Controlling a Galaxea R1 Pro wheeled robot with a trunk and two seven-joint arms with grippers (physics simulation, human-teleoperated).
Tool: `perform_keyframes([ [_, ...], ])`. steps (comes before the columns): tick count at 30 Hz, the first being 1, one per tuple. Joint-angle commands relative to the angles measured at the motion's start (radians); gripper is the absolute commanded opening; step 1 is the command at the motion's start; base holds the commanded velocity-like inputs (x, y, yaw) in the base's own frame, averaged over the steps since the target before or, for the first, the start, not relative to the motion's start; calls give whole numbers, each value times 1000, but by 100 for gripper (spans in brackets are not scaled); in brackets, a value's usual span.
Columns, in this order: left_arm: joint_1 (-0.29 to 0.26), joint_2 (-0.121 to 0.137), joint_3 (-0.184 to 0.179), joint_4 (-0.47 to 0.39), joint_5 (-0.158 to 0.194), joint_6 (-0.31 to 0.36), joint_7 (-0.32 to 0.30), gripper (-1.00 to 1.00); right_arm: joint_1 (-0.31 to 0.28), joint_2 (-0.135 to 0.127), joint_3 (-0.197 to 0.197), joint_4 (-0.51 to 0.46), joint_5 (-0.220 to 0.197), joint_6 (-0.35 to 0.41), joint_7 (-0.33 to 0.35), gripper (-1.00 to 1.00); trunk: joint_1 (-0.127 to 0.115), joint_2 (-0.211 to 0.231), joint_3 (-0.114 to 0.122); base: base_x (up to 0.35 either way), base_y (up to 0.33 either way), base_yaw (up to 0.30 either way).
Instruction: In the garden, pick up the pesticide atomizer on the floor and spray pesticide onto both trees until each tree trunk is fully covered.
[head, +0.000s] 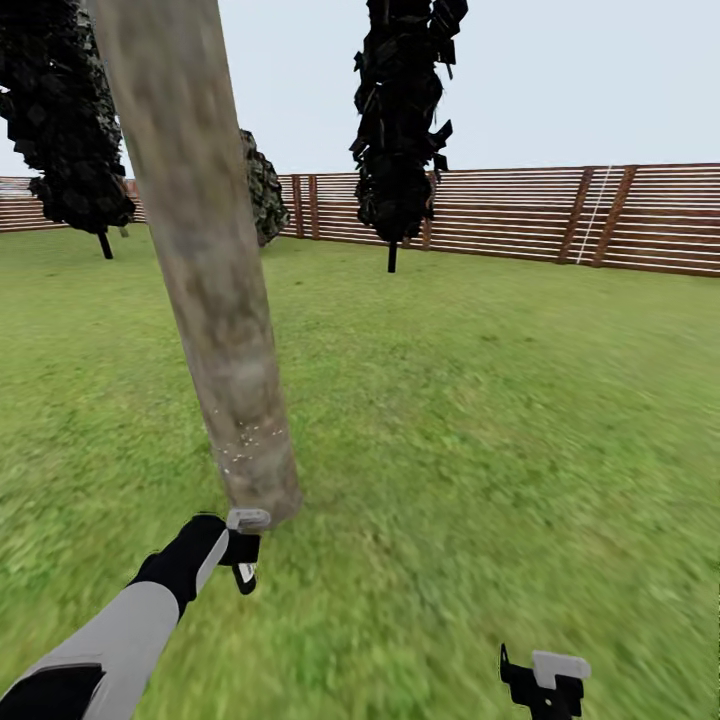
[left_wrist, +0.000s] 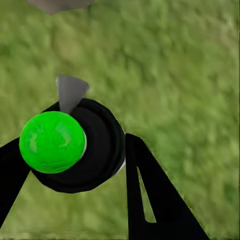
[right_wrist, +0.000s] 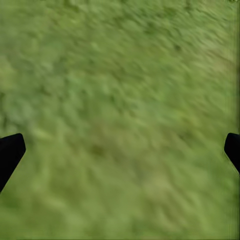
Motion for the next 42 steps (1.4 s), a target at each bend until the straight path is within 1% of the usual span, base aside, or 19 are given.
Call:
perform_keyframes([
  [1, 11, 6, 8, 7, 4, 5, 9, -100, -1, 0, -5, 1, 11, -2, -5, 100, 0, 0, -1, 187, -239, 0],
  [3, 20, 25, 11, 14, 6, -8, 20, -100, -1, 1, -5, 1, 11, -2, -5, 100, 0, 0, -1, 204, -226, 8],
  [4, 22, 31, 15, 16, 7, -28, 24, -100, -1, 1, -5, 1, 11, -2, -5, 100, 0, 0, -1, 226, -207, 159],
  [9, 24, 36, 18, 20, 7, -38, 27, -100, -1, 2, -5, 1, 11, -3, -5, 100, 0, 0, -1, 231, -202, 251],
  [14, 24, 43, 48, 23, 5, -39, 29, -100, -1, 1, -5, 3, 11, -2, -5, 100, 0, 0, -1, 226, -201, 277],
  [20, 29, 41, 52, 23, 6, -38, 31, -100, -1, 1, -5, 3, 11, -2, -5, 100, 0, 0, -1, 84, -249, 236],
  [29, 29, 38, 54, 22, 7, -38, 31, -100, -1, -5, -5, 3, 11, -2, -5, 100, 0, 0, -1, -40, -274, 15],
  [34, 29, 40, 56, 22, 7, -38, 31, -100, -1, 0, -5, 3, 11, -3, -5, 100, 0, 0, -1, -2, -274, 27],
  [42, 29, 36, 54, 21, 9, -40, 31, -100, -1, 2, -5, 3, 11, -3, -5, 100, 0, 0, -1, 0, -274, 259],
])
